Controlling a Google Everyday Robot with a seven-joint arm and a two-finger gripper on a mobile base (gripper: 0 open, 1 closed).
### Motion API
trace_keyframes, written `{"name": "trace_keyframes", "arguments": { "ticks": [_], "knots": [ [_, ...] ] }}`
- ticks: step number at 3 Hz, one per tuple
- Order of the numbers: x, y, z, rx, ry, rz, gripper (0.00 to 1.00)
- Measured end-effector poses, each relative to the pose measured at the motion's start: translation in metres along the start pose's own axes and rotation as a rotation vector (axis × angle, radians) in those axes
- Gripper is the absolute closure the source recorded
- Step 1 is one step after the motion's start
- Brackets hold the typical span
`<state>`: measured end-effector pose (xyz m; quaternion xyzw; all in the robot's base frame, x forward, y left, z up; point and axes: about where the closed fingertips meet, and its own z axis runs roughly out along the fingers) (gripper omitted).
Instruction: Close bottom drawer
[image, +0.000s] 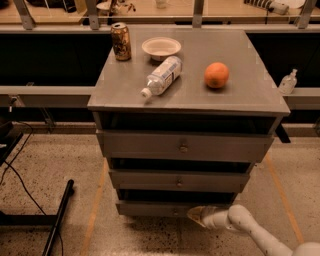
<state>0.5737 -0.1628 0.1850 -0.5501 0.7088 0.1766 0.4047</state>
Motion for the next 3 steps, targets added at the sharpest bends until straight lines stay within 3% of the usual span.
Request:
{"name": "trace_keyframes", "arguments": {
  "ticks": [1, 2, 3],
  "knots": [
    [0.049, 0.070, -0.023, -0.097, -0.062, -0.008, 1.00],
    [0.072, 0.145, -0.050, -0.242, -0.086, -0.040, 1.00],
    [0.065, 0.169, -0.053, -0.295, -0.072, -0.080, 1.00]
  ]
}}
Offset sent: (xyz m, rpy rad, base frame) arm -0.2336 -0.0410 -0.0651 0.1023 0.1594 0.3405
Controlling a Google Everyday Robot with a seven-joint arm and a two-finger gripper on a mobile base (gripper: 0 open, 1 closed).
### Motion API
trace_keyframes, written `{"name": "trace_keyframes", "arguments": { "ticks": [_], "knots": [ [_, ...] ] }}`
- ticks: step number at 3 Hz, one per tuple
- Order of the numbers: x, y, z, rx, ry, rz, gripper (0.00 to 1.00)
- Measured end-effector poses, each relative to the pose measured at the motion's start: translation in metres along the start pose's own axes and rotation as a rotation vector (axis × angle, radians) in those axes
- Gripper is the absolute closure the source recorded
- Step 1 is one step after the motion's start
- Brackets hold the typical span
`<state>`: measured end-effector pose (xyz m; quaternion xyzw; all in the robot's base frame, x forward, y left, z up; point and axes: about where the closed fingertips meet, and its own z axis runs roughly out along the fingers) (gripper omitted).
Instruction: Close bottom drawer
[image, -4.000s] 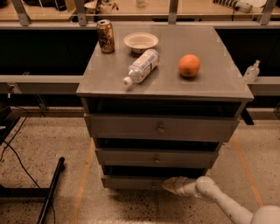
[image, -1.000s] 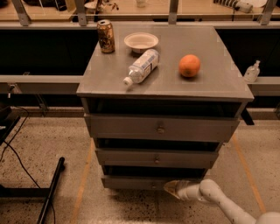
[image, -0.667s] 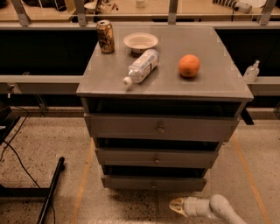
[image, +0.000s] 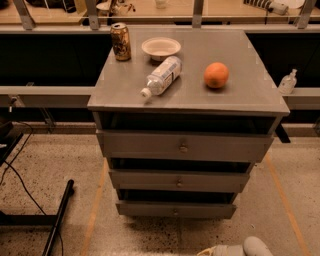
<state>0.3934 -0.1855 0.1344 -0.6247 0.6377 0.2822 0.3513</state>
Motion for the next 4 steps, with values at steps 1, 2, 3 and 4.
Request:
{"name": "trace_keyframes", "arguments": {
  "ticks": [1, 2, 3, 4],
  "knots": [
    [-0.014, -0.008, 0.008, -0.010, 0.022, -0.027, 1.00],
    [-0.028, -0.032, 0.014, -0.001, 0.017, -0.033, 1.00],
    [-0.037, -0.069, 0.018, 0.033, -0.017, -0.022, 1.00],
    [-0.031, -0.095, 0.016, 0.054, -0.072, 0.028, 1.00]
  ]
}}
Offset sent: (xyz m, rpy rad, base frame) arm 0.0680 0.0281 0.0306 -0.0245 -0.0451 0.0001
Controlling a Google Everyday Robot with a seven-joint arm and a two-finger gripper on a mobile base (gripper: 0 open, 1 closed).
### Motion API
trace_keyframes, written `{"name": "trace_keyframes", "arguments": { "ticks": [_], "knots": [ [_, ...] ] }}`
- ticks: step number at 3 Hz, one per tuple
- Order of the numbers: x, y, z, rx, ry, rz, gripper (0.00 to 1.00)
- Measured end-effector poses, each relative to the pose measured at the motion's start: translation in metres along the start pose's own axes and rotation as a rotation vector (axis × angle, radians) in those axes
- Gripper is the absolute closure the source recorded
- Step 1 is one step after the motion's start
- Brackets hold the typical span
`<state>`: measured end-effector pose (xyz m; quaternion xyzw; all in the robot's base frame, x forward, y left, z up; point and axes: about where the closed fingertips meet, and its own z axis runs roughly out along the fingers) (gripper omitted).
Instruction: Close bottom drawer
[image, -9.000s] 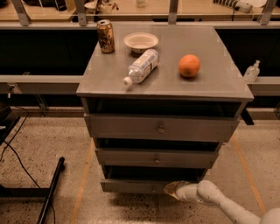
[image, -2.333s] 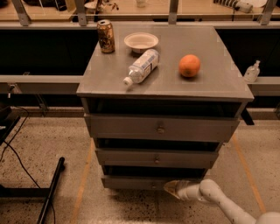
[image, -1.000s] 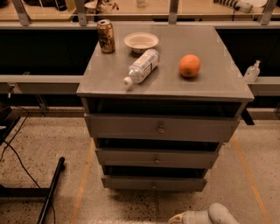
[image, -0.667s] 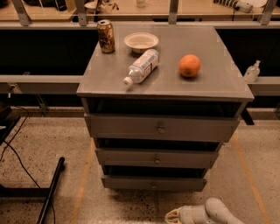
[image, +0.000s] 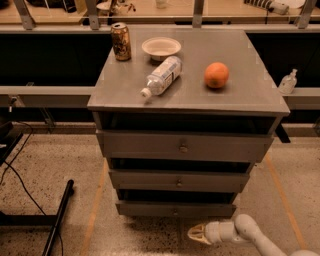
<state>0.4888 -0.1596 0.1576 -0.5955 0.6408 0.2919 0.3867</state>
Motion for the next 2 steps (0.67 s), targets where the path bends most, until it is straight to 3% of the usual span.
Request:
{"name": "trace_keyframes", "arguments": {
  "ticks": [1, 2],
  "knots": [
    [0.005, -0.022, 0.009, 0.008, -0.084, 0.068, 1.00],
    [0.011, -0.058, 0.002, 0.065, -0.112, 0.095, 1.00]
  ]
}}
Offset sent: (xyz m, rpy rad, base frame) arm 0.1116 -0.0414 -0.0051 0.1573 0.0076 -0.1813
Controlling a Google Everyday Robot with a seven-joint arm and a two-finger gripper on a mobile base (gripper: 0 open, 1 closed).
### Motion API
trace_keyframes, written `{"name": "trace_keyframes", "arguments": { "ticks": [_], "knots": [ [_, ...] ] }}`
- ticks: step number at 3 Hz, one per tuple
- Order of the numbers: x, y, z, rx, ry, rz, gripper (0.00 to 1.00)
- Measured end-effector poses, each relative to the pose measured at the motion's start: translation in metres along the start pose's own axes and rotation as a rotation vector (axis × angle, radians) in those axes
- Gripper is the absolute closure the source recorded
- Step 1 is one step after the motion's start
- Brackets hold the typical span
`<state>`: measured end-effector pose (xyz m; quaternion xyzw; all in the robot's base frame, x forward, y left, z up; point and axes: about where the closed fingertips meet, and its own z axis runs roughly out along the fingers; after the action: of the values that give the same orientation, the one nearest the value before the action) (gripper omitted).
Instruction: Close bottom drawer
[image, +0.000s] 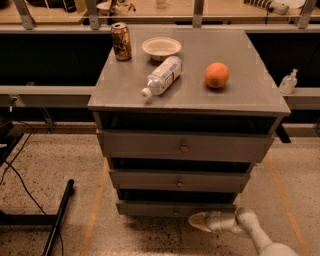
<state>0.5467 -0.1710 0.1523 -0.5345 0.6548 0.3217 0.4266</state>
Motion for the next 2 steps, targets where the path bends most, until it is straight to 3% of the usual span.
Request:
{"name": "trace_keyframes", "arguments": {
  "ticks": [1, 2],
  "knots": [
    [-0.0034, -0.0279, -0.0049, 0.053, -0.023, -0.001, 1.00],
    [-0.0048, -0.0362, -0.0064, 0.077, -0.030, 0.000, 1.00]
  ]
}}
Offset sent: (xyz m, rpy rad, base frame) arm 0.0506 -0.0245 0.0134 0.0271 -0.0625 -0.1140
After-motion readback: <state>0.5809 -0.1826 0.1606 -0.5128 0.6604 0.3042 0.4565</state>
